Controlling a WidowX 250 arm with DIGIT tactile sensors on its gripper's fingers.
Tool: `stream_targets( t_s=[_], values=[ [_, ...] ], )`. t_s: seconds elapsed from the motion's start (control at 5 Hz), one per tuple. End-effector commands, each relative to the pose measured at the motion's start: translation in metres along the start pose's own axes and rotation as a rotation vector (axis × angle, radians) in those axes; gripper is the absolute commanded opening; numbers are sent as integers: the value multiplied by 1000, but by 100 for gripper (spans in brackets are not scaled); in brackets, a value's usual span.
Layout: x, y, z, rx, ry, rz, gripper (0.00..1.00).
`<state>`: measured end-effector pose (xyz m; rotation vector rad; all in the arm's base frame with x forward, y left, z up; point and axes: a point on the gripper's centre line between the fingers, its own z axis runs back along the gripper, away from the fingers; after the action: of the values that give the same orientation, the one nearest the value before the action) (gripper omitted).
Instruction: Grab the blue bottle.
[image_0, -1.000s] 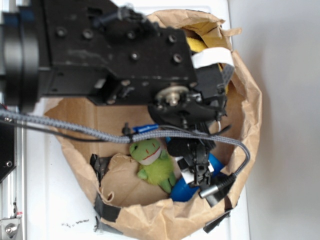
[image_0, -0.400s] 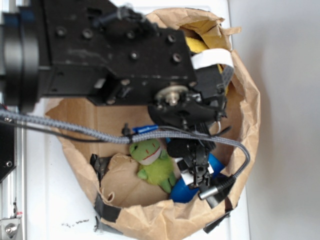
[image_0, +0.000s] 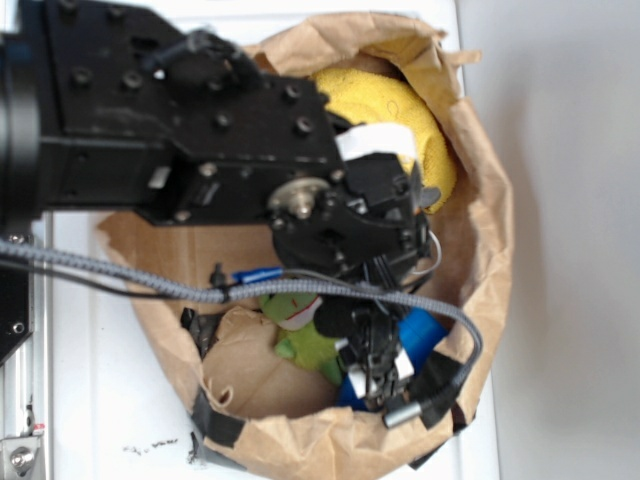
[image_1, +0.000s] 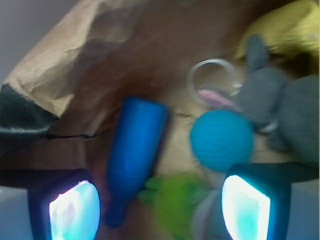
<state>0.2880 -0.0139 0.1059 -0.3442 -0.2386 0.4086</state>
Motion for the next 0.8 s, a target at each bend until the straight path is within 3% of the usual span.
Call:
stream_targets(
  t_s=[0.0, 0.6],
  values=[
    [14, -2, 16, -47, -46, 32, 100],
    [14, -12, -11, 2, -50, 12, 100]
  ],
)
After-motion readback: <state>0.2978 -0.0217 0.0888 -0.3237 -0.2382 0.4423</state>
